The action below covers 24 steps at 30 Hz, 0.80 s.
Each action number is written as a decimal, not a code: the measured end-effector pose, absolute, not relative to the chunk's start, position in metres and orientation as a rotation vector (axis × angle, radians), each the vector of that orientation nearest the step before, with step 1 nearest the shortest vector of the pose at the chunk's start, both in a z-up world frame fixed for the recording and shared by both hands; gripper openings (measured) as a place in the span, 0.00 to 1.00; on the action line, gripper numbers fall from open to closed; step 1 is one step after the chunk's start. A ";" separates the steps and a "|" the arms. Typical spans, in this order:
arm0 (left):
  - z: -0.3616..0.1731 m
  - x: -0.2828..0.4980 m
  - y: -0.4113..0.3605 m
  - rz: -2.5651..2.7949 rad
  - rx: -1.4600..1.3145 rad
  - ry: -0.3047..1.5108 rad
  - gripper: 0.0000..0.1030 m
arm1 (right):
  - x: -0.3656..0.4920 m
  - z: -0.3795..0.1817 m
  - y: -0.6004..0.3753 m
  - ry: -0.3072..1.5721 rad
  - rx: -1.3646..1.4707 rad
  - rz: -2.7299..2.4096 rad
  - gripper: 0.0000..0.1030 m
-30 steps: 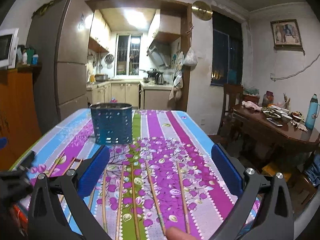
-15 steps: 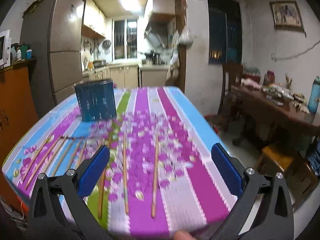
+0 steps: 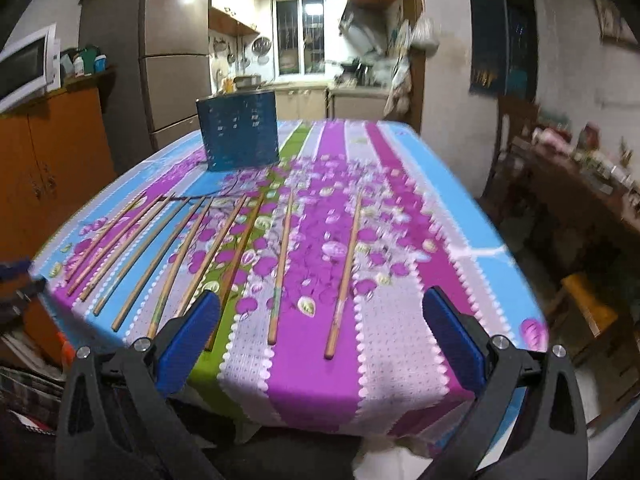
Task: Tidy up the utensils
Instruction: 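Lower the left tool onto a wooden chopstick and close its fingers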
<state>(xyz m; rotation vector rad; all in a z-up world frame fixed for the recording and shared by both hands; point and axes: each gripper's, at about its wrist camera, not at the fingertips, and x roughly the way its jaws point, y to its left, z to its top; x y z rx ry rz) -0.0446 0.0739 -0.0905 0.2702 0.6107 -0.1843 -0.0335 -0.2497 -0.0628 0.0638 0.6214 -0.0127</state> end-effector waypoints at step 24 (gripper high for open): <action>-0.118 -0.035 0.071 -0.388 0.255 0.565 0.42 | -0.044 -0.066 -0.218 0.587 0.029 0.119 0.64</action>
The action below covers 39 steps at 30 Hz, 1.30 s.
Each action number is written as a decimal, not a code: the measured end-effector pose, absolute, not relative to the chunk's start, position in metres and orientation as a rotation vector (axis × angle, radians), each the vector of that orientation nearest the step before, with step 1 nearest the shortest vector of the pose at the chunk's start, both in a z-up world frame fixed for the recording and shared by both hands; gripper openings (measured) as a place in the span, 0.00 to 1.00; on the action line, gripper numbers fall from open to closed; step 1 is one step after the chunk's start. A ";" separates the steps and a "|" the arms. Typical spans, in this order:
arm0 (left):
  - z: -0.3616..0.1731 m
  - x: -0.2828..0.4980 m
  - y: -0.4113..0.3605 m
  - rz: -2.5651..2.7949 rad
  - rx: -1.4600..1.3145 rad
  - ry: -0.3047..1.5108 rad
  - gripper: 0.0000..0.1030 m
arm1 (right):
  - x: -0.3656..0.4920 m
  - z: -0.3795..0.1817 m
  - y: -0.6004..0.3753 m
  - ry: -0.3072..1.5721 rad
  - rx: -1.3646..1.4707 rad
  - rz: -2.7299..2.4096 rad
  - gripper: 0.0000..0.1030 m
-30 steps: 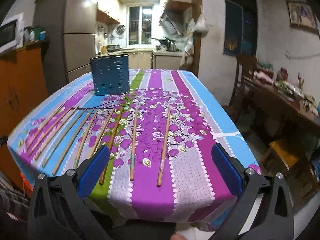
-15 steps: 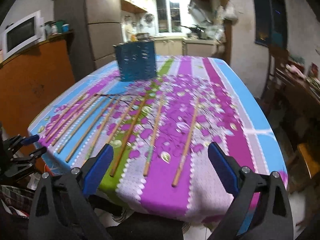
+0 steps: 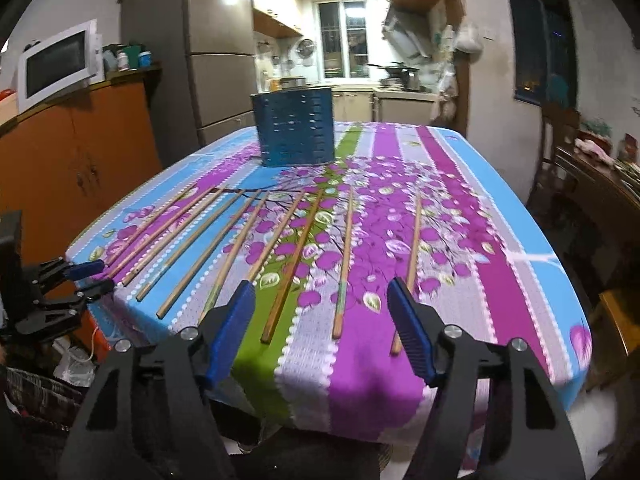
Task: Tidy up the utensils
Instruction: 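Lower the left tool onto a wooden chopstick and close its fingers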
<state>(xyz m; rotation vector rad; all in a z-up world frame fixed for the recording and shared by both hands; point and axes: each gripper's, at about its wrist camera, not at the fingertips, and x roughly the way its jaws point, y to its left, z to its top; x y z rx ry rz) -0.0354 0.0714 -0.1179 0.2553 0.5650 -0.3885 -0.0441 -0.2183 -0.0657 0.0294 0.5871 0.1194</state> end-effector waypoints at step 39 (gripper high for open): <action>-0.132 -0.027 0.079 -0.407 0.158 0.511 0.12 | -0.034 -0.116 -0.170 0.619 0.052 0.036 0.05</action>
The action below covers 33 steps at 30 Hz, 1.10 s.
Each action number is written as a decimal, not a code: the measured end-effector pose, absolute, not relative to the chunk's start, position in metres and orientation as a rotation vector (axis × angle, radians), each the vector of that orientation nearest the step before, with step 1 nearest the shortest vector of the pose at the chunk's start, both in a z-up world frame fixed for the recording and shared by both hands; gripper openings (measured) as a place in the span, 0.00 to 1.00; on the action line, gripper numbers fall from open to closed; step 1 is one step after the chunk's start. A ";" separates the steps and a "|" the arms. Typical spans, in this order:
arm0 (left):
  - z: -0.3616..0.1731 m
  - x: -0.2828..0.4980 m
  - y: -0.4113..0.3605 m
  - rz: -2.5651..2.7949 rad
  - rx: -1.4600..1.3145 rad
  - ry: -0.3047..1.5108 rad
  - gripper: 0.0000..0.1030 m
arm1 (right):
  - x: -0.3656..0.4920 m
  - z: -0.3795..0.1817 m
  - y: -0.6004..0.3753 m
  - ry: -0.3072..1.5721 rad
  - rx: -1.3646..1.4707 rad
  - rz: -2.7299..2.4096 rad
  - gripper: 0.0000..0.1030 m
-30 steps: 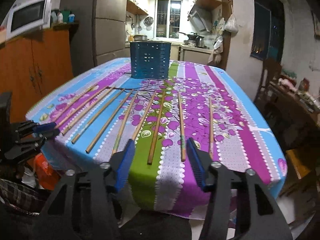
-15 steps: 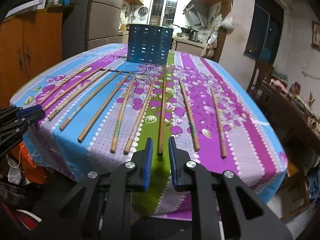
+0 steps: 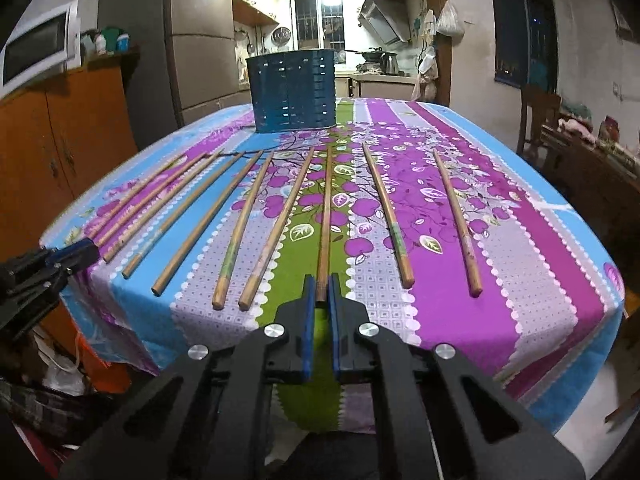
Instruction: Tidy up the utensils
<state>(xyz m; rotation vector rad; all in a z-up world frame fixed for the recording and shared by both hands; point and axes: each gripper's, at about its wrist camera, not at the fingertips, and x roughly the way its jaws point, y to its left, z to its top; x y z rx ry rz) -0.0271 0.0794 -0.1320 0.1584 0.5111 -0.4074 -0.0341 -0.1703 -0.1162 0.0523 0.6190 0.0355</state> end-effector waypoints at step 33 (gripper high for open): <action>-0.059 -0.042 0.083 -0.309 0.144 0.378 0.08 | -0.056 -0.045 -0.183 0.361 0.037 0.067 0.05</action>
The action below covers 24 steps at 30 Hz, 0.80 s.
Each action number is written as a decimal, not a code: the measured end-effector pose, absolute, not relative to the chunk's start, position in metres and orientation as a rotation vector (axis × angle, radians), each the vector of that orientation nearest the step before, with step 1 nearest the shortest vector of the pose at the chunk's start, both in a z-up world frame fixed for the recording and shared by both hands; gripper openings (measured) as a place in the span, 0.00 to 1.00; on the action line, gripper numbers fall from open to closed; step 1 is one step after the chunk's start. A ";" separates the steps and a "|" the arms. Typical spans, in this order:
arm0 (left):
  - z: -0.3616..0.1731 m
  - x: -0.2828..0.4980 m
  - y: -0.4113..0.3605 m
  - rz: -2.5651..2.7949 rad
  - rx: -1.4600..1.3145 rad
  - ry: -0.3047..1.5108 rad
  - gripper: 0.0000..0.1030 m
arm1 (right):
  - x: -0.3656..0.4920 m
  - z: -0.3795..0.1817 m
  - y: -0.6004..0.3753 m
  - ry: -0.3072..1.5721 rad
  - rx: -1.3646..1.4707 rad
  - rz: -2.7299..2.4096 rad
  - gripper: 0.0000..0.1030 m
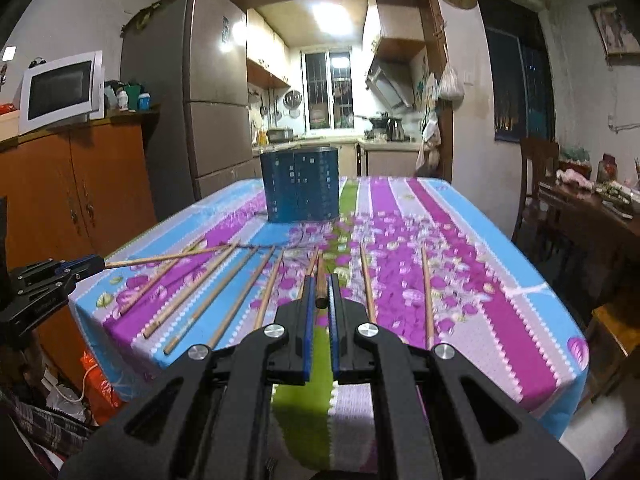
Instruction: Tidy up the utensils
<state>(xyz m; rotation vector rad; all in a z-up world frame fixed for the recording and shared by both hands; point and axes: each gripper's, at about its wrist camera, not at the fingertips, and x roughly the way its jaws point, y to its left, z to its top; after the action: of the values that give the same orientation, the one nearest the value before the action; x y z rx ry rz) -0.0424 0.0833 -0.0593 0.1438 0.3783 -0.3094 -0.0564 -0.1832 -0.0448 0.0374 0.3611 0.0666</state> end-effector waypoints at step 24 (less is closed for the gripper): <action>0.026 0.037 0.081 -0.332 0.125 0.318 0.08 | 0.005 0.033 -0.206 0.202 -0.017 0.122 0.05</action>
<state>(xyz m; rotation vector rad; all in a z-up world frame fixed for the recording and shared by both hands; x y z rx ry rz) 0.0371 0.0811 0.0258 0.1252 0.3176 -0.3316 0.0054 -0.2060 0.0329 -0.0168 0.2023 0.1223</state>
